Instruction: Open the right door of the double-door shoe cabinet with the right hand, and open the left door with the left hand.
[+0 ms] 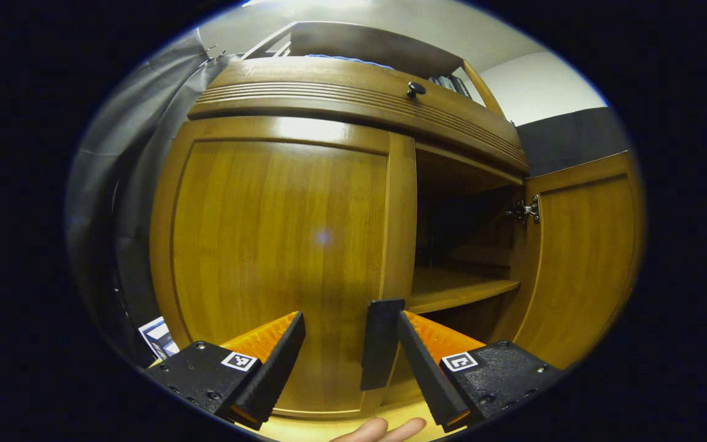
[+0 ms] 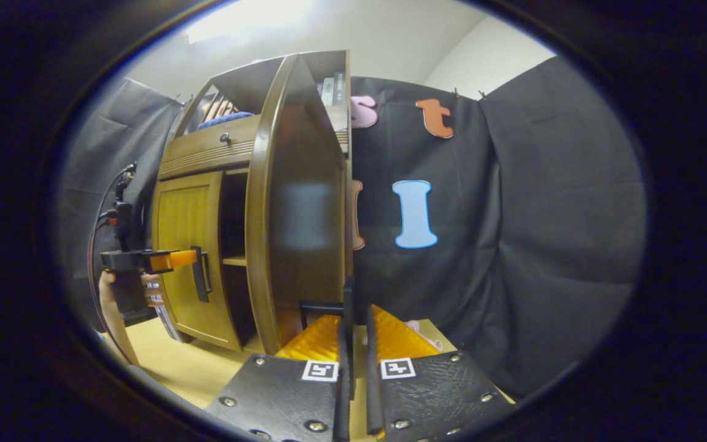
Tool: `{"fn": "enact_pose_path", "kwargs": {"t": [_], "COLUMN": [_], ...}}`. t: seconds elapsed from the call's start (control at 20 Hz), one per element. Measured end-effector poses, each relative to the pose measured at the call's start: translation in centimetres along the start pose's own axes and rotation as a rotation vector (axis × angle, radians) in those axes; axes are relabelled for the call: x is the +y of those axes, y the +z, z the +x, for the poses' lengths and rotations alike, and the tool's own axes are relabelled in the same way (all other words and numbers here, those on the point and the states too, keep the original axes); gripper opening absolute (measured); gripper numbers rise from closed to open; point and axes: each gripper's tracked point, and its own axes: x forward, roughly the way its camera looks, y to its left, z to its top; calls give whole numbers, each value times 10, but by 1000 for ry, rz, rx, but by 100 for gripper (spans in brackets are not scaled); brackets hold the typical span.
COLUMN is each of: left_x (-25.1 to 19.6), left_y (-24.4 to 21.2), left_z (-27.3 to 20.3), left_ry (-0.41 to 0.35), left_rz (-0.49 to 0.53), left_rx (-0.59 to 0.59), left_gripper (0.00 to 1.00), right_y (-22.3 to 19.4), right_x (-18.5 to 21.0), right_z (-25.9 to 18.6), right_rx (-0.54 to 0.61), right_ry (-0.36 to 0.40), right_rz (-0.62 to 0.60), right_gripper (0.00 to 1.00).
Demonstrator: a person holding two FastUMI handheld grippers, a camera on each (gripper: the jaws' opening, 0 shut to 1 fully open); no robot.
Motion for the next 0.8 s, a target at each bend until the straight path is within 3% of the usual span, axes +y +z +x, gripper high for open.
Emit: {"fn": "enact_pose_path", "kwargs": {"t": [0.15,0.35,0.45,0.5,0.6,0.65,0.75,0.8], "left_x": [-10,-9,-14,-16,-19,-19,-21,-24], "left_y": [-6,4,-2,-6,-12,-13,-13,-11], "left_z": [4,1,4,6,8,9,13,14], "left_ry": [-31,22,20,15,8,9,6,-3], "left_rz": [22,146,167,167,157,155,142,130], "left_rx": [0,-72,-69,-53,-38,-36,-45,-55], "left_gripper": [89,88,93,88,91,94,92,91], "right_y": [-3,-3,-3,0,0,5,17,21], "right_x": [-13,-18,-19,-25,-53,-63,-68,-76], "right_z": [3,5,2,-4,-12,-24,-46,-53], "right_rx": [17,42,32,21,1,-15,-62,-88], "right_ry": [50,131,143,129,46,11,-17,-55], "right_rz": [19,82,78,50,-3,14,88,106], "right_gripper": [11,11,11,11,44,61,93,100]}}
